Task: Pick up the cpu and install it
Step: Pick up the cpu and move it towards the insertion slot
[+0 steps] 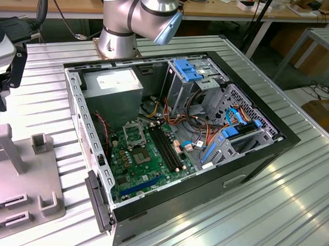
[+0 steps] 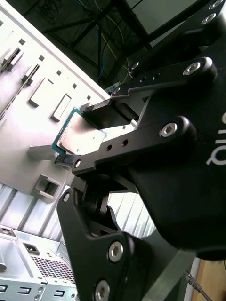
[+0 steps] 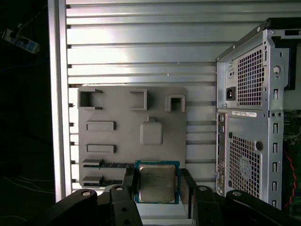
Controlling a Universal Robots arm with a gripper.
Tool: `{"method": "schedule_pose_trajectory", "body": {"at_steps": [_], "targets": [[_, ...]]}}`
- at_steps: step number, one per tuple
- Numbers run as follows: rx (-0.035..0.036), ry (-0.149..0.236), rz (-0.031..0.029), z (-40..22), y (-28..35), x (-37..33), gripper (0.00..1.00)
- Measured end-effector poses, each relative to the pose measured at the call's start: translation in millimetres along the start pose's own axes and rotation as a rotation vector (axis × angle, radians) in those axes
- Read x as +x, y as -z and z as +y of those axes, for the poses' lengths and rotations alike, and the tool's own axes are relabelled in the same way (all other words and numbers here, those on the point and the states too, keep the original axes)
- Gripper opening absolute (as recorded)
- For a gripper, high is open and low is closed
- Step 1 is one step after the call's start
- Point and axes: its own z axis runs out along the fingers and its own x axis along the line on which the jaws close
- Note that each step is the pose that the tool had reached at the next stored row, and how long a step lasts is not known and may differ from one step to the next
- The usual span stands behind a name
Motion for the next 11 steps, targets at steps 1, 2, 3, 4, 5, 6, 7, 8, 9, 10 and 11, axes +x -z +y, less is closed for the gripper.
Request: {"method": "schedule_pose_trajectory", "body": {"at_steps": [1, 2, 3, 4, 5, 6, 7, 8, 9, 10, 11], "targets": [[0.0, 0.0, 0.0, 0.0, 0.0, -0.4, 0.47], [0.0, 0.0, 0.0, 0.0, 0.0, -0.9, 0.47], [-0.0001, 0.0, -0.0001, 0.1, 0.0, -1.5, 0.47], [0.0, 0.0, 0.0, 0.0, 0.0, -2.0, 0.47], [0.0, 0.0, 0.0, 0.0, 0.1, -2.4, 0.47], [0.0, 0.0, 0.0, 0.1, 0.1, -2.8, 0.47], [-0.0001, 0.0, 0.0, 0.1, 0.1, -3.1, 0.47], [-0.0001, 0.0, -0.0001, 0.1, 0.1, -3.5, 0.47], [0.0, 0.0, 0.0, 0.1, 0.1, -4.1, 0.47], [0.0, 0.0, 0.0, 0.1, 0.2, -4.8, 0.47], [0.0, 0.0, 0.0001, 0.1, 0.2, -5.3, 0.47]]}}
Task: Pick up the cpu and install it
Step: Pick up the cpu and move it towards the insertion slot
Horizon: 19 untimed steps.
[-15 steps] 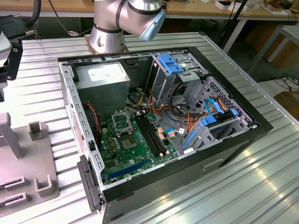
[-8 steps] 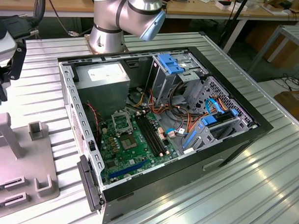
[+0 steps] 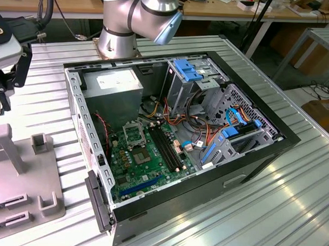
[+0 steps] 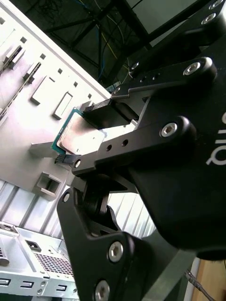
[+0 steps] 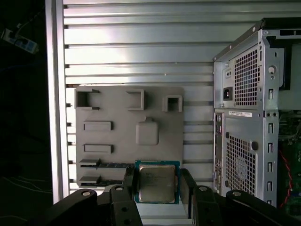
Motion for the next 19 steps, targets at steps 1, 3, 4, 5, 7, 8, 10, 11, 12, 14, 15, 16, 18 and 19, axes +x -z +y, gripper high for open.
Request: {"method": "schedule_pose_trajectory", "body": {"at_steps": [1, 3, 4, 5, 7, 8, 10, 11, 12, 14, 15, 16, 18, 19], "targets": [[0.0, 0.0, -0.0001, 0.0, 0.0, -0.4, 0.47], [0.0, 0.0, -0.0001, 0.0, 0.0, -1.3, 0.47], [-0.0001, 0.0, -0.0001, 0.0, 0.0, -1.8, 0.47], [-0.0001, 0.0, -0.0001, 0.1, 0.0, -2.2, 0.47], [0.0, 0.0, 0.0, 0.1, 0.1, -3.3, 0.47], [0.0, 0.0, -0.0001, 0.1, 0.1, -3.9, 0.47], [0.0, 0.0, -0.0001, 0.1, 0.1, -4.9, 0.47], [-0.0001, 0.0, -0.0002, 0.1, 0.1, -5.3, 0.47], [0.0, 0.0, -0.0001, 0.1, 0.2, -6.2, 0.47], [0.0, 0.0, -0.0001, 0.1, 0.2, -7.7, 0.47], [0.0, 0.0, -0.0001, 0.1, 0.3, -8.0, 0.47], [0.0, 0.0, -0.0001, 0.1, 0.3, -8.5, 0.47], [0.0, 0.0, -0.0001, 0.1, 0.3, -9.7, 0.47], [-0.0001, 0.0, -0.0001, 0.2, 0.3, -10.3, 0.47]]}}
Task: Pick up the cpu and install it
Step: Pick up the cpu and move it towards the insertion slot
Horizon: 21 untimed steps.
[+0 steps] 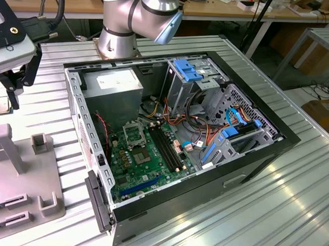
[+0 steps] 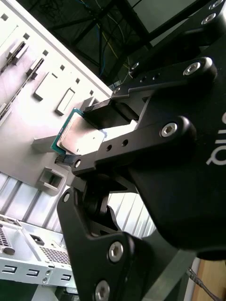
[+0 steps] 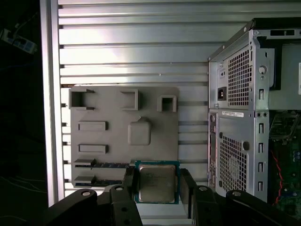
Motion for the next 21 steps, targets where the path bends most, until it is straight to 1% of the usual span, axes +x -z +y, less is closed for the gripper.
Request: {"method": "schedule_pose_trajectory", "body": {"at_steps": [21], "targets": [[0.0001, 0.0, 0.0001, 0.1, 0.5, -11.2, 0.47]]}}
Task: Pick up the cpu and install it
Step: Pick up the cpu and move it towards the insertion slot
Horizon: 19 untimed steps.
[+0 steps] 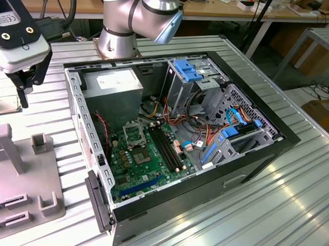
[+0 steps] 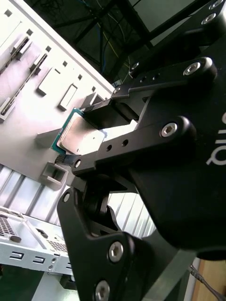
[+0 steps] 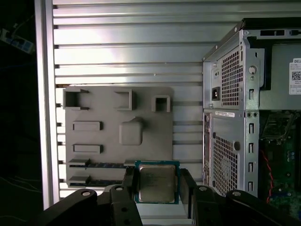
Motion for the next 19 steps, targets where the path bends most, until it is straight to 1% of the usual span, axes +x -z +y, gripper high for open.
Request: {"method": "schedule_pose_trajectory", "body": {"at_steps": [19], "targets": [[0.0, 0.0, 0.0, 0.2, 0.5, -13.0, 0.47]]}}
